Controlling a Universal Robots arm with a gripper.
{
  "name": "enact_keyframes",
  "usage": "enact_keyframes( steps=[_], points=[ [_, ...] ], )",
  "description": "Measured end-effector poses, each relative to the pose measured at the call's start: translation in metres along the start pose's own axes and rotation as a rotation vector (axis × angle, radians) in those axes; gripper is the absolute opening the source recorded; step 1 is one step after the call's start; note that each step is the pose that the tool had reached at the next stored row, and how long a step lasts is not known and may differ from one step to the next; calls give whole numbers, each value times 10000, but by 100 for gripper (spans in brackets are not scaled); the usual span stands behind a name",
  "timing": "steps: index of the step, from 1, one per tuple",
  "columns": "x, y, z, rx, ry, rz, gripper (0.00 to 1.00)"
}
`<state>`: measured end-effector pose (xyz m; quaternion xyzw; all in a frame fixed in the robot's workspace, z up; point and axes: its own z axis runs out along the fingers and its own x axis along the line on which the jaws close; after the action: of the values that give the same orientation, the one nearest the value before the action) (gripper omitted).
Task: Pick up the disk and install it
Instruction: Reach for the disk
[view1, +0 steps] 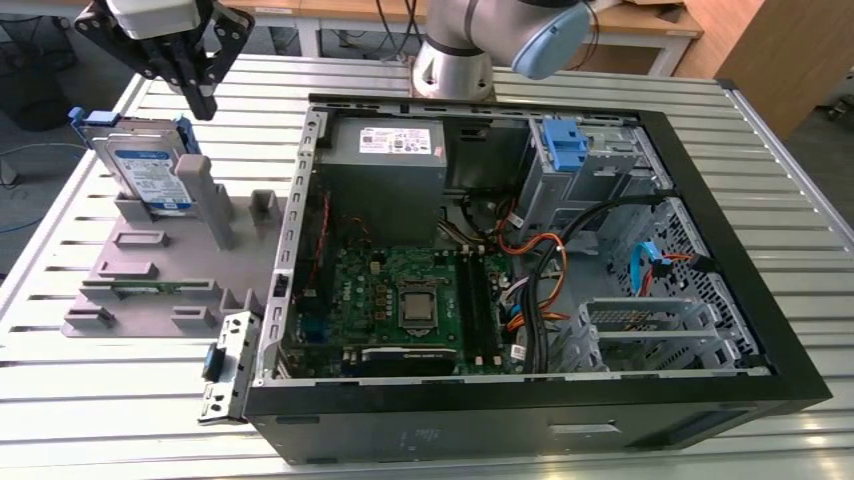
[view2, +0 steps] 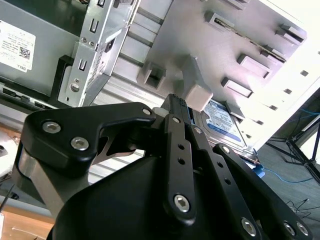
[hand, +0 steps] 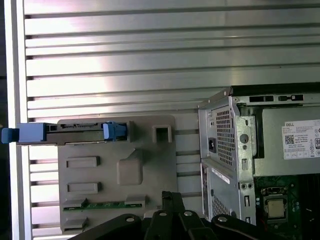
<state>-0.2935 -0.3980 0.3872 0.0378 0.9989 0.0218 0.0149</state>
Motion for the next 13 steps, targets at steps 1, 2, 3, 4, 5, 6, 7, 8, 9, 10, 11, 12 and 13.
enact_keyframes(
  steps=[1, 2, 3, 4, 5, 6, 7, 8, 9, 10, 11, 12, 13],
  points=[
    [25, 0, 3, -1, 0, 0, 11],
    [50, 0, 5, 0, 0, -1, 11],
    [74, 1, 8, 0, 0, -1, 11],
    [97, 2, 10, 1, 1, -1, 11],
    [122, 4, 14, 0, 1, -1, 11],
    [143, 7, 17, 0, -1, 0, 11],
    [161, 10, 20, 0, 0, 0, 11],
    [177, 14, 23, 0, 0, 0, 11],
    [190, 20, 26, -1, -2, 0, 11],
    [203, 29, 28, -1, -1, 0, 11],
    [213, 40, 29, 1, 1, 0, 11],
    [223, 53, 32, 1, 0, 0, 11],
    [233, 66, 35, 1, 1, 1, 11]
  ],
)
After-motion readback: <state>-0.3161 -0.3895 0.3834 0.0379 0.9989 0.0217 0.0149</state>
